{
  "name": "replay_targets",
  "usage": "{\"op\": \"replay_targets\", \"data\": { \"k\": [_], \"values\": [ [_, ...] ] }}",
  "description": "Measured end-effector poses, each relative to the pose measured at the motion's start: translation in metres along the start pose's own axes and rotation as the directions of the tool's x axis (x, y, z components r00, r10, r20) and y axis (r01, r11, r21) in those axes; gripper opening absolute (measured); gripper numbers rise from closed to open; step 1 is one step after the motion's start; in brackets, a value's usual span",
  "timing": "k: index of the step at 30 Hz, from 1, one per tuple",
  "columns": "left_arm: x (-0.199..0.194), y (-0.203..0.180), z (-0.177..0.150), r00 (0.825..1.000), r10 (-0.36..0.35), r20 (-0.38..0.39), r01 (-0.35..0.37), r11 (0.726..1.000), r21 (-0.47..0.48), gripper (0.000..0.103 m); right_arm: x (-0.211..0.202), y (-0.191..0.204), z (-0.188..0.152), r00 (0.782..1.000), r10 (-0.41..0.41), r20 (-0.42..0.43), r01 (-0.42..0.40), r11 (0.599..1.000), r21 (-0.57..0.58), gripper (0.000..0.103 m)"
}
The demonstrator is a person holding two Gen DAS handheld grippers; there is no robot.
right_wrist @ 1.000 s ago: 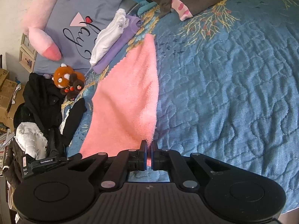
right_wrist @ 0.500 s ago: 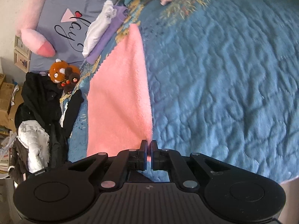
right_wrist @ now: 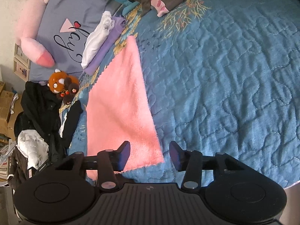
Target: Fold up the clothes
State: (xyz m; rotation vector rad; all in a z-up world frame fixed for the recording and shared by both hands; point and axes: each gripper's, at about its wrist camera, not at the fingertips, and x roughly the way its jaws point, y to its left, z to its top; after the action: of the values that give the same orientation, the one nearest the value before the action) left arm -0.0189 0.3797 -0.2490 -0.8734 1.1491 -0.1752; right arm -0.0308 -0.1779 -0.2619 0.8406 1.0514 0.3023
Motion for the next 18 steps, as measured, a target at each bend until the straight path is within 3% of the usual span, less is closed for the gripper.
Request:
{"op": "replay_targets", "data": {
  "k": [6, 10, 18],
  "values": [
    [0.024, 0.010, 0.005, 0.993, -0.093, -0.075, 0.089, 0.995, -0.047, 0.079, 0.012, -0.011, 0.004, 1.000, 0.002, -0.019, 0.000, 0.998, 0.063, 0.049],
    [0.037, 0.010, 0.006, 0.983, -0.150, -0.108, 0.143, 0.987, -0.068, 0.079, 0.016, -0.011, 0.004, 0.999, 0.016, -0.028, -0.014, 0.998, 0.065, 0.056],
    [0.050, 0.005, 0.004, 0.979, -0.148, -0.144, 0.142, 0.989, -0.050, 0.073, 0.022, -0.006, 0.007, 0.999, 0.029, -0.033, -0.027, 0.999, 0.040, 0.066]
  ]
}}
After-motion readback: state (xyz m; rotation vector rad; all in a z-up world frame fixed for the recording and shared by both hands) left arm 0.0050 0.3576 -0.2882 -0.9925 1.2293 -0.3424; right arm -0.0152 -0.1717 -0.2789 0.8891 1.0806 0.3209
